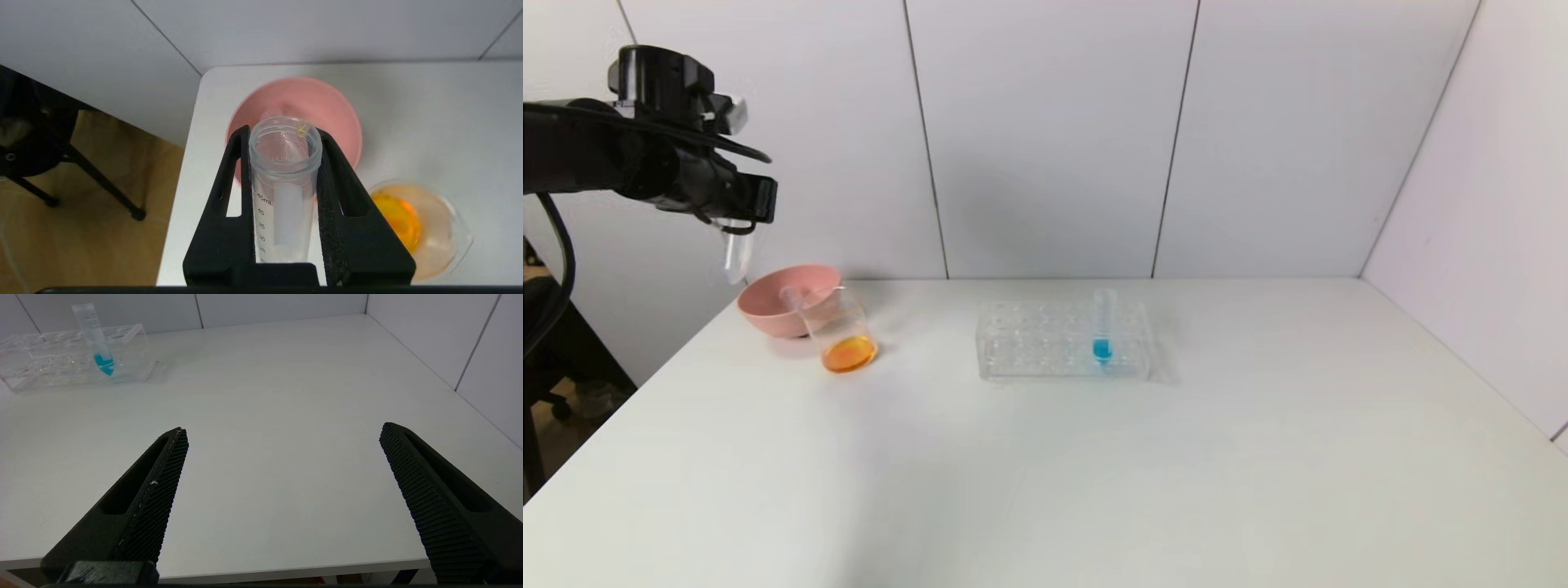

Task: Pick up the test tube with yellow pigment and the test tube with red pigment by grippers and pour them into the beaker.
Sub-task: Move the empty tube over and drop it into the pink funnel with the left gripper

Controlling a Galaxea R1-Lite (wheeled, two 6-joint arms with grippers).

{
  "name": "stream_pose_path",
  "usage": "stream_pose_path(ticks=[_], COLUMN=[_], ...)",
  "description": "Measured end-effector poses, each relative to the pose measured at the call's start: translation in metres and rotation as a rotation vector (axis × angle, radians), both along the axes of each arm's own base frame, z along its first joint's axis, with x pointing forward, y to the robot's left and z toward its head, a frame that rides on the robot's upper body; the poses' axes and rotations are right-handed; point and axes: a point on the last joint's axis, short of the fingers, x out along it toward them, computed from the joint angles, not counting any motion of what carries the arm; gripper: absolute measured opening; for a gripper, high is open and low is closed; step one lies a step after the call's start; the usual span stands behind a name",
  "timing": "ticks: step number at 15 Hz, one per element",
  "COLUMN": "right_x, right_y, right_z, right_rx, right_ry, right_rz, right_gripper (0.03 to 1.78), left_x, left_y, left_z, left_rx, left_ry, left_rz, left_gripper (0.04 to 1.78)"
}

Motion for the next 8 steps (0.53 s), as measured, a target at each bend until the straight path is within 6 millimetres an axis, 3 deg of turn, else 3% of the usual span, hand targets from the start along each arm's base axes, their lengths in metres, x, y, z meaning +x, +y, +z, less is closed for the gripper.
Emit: stream_pose_path(ticks=[8], right_x=[0.0], right_y=[0.0], right_z=[0.0], right_rx=[0.0], right_ry=[0.0], right_rz=[0.0], right_gripper=[1.71], left_x=[0.006], left_y=[0.002], left_z=[-0.049], left_rx=[-0.062], left_ry=[-0.419], left_rz=[0.03], left_gripper=[0.45])
